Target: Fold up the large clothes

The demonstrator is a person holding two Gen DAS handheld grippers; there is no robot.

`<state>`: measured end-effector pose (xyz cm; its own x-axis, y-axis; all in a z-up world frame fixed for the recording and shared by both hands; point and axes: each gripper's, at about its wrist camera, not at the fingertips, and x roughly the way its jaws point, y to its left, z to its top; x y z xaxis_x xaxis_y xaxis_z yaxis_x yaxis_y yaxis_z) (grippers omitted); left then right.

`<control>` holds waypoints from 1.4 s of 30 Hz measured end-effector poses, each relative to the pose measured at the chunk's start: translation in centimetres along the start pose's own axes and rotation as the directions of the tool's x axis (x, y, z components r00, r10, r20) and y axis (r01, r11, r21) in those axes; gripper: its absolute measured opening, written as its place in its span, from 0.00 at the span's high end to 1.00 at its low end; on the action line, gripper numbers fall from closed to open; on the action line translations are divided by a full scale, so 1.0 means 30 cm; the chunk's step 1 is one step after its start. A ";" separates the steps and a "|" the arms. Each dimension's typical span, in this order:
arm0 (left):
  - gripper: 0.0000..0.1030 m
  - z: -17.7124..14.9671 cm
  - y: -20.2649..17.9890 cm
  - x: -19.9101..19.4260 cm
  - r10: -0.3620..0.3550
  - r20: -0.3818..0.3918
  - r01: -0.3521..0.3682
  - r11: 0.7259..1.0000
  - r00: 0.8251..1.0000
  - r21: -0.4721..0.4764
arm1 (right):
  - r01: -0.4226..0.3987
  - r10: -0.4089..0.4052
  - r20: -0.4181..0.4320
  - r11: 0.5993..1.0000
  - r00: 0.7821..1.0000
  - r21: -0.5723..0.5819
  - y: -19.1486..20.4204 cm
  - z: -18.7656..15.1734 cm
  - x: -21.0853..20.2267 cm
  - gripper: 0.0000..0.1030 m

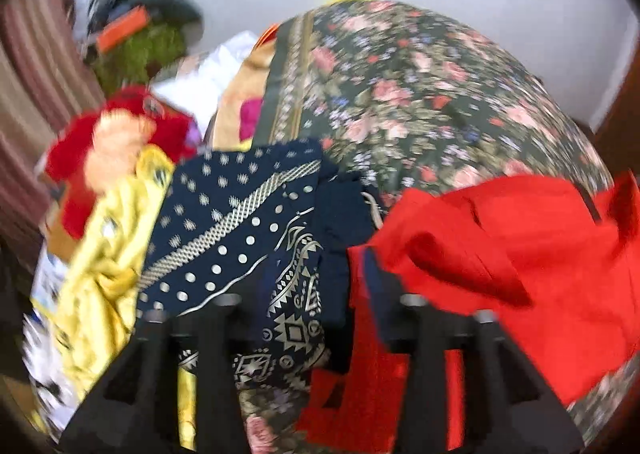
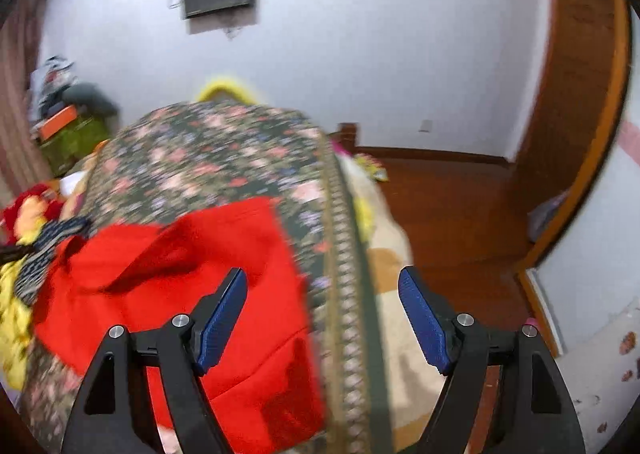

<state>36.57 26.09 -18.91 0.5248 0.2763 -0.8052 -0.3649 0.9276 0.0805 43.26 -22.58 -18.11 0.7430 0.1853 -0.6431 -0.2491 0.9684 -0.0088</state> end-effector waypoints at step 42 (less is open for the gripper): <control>0.02 -0.333 -0.275 0.085 -0.138 -0.085 0.152 0.969 0.987 0.193 | -0.115 0.041 -0.312 0.968 0.949 -0.223 0.294 -0.315 0.286 0.11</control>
<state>33.24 16.62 -27.49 0.5026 0.1233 -0.8557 -0.1251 0.9897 0.0691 41.56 -14.02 -30.95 0.5011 0.1631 -0.8499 -0.4647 0.8792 -0.1053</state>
